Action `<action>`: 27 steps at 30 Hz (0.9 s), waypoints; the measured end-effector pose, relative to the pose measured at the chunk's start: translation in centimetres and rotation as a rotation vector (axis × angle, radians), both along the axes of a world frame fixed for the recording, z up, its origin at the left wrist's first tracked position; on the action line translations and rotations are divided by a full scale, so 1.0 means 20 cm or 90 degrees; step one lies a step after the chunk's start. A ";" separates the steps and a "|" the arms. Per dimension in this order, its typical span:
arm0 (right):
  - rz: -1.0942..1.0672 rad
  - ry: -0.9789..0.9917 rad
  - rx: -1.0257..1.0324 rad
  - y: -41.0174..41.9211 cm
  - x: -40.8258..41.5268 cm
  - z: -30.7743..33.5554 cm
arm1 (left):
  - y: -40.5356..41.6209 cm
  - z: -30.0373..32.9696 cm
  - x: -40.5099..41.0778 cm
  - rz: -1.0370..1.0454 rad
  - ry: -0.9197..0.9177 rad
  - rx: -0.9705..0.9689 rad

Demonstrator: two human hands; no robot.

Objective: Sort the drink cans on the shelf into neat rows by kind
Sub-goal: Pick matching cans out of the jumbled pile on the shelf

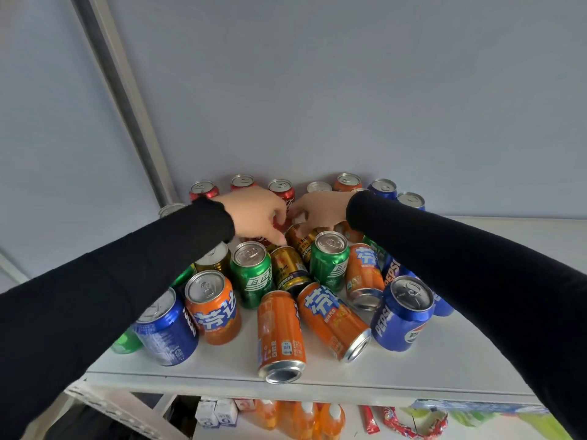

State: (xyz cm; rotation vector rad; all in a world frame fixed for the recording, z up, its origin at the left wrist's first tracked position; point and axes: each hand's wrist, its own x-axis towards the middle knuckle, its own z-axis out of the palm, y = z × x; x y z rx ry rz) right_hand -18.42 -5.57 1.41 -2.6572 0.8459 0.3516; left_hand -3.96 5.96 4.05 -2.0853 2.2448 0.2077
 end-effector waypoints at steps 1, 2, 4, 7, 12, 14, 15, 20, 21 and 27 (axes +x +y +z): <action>0.015 0.039 -0.012 0.00 0.02 -0.01 | -0.01 -0.01 -0.05 -0.004 -0.035 0.050; 0.024 0.074 -0.019 -0.01 0.04 -0.02 | -0.02 -0.03 -0.08 -0.006 -0.072 0.090; 0.029 0.124 -0.017 -0.02 0.04 -0.03 | -0.04 -0.09 -0.12 0.009 -0.118 0.154; 0.037 0.118 -0.026 -0.03 0.03 -0.05 | -0.05 -0.13 -0.15 0.054 -0.091 0.233; 0.033 -0.033 -0.058 -0.05 -0.03 -0.06 | -0.02 -0.11 -0.15 0.054 -0.031 0.189; 0.032 -0.083 -0.070 -0.07 -0.06 -0.06 | -0.01 -0.11 -0.15 0.032 -0.040 0.138; 0.041 -0.100 -0.085 -0.07 -0.07 -0.06 | -0.01 -0.11 -0.16 0.018 -0.047 0.110; 0.067 -0.153 -0.135 -0.06 -0.16 -0.06 | 0.01 -0.11 -0.15 -0.022 -0.039 0.005; 0.059 -0.152 -0.133 -0.06 -0.18 -0.06 | 0.02 -0.11 -0.15 -0.025 -0.036 -0.004; -0.005 -0.162 -0.076 -0.09 -0.24 -0.09 | 0.02 -0.14 -0.16 -0.045 -0.069 -0.044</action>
